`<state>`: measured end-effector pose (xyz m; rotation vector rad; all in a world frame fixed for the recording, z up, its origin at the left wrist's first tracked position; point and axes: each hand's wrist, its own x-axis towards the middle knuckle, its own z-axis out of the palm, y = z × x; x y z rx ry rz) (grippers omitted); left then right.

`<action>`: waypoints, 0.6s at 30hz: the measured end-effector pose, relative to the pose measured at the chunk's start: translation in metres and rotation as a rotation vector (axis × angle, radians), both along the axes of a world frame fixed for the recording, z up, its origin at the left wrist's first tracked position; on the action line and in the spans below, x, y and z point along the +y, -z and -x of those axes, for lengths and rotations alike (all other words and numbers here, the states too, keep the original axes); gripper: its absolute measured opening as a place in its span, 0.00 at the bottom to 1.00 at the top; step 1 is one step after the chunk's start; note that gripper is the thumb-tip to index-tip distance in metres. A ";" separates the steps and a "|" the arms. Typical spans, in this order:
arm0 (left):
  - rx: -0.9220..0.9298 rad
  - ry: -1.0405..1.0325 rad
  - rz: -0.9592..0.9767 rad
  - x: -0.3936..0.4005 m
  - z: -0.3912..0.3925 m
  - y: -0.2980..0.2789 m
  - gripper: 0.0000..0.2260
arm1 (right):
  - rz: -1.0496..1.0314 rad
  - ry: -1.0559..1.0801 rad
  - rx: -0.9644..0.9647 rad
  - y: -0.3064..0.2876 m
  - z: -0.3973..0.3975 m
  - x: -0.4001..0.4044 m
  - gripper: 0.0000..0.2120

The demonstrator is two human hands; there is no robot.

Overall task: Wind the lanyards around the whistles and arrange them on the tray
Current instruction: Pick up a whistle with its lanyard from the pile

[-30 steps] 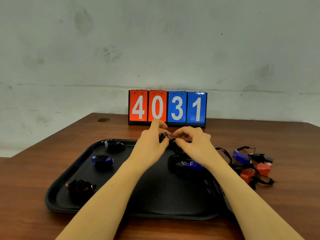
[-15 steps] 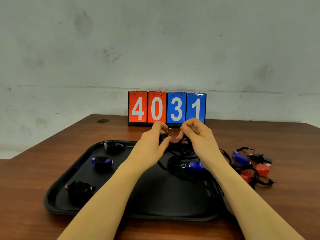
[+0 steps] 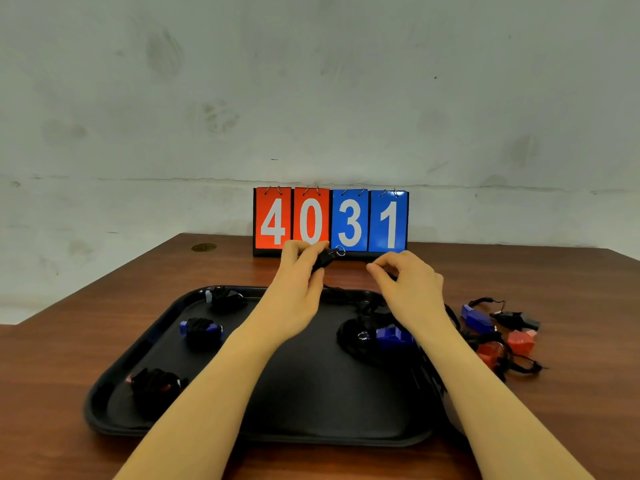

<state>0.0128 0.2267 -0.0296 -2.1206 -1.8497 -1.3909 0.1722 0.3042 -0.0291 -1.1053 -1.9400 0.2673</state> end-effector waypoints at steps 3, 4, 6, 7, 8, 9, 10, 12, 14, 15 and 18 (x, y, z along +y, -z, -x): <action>-0.030 -0.010 -0.090 -0.002 -0.002 -0.003 0.20 | 0.038 0.058 -0.128 0.001 0.001 0.000 0.09; -0.051 -0.017 -0.122 -0.003 -0.003 -0.004 0.19 | 0.056 0.049 -0.134 0.000 0.001 -0.001 0.08; -0.086 -0.033 -0.169 -0.004 -0.003 -0.007 0.18 | 0.113 -0.054 -0.035 -0.002 0.002 -0.002 0.07; -0.093 -0.037 -0.178 -0.004 -0.003 -0.008 0.17 | 0.159 -0.142 0.074 -0.002 0.002 -0.004 0.07; -0.095 -0.038 -0.179 -0.004 -0.003 -0.008 0.17 | 0.211 -0.231 0.178 -0.003 0.003 -0.006 0.08; -0.105 -0.036 -0.173 -0.004 -0.003 -0.008 0.18 | 0.259 -0.304 0.244 -0.005 0.005 -0.009 0.11; -0.126 -0.033 -0.165 -0.005 -0.003 -0.007 0.18 | 0.299 -0.359 0.271 -0.006 0.006 -0.012 0.14; -0.186 -0.026 -0.158 -0.005 -0.004 -0.007 0.15 | 0.370 -0.447 0.299 -0.007 0.007 -0.015 0.17; -0.233 -0.014 -0.153 -0.005 -0.004 -0.007 0.11 | 0.416 -0.507 0.323 -0.008 0.007 -0.017 0.16; -0.248 -0.007 -0.147 -0.005 -0.005 -0.007 0.09 | 0.423 -0.521 0.331 -0.007 0.006 -0.017 0.13; -0.261 -0.011 -0.157 -0.004 -0.004 -0.006 0.09 | 0.427 -0.531 0.437 -0.006 0.006 -0.015 0.08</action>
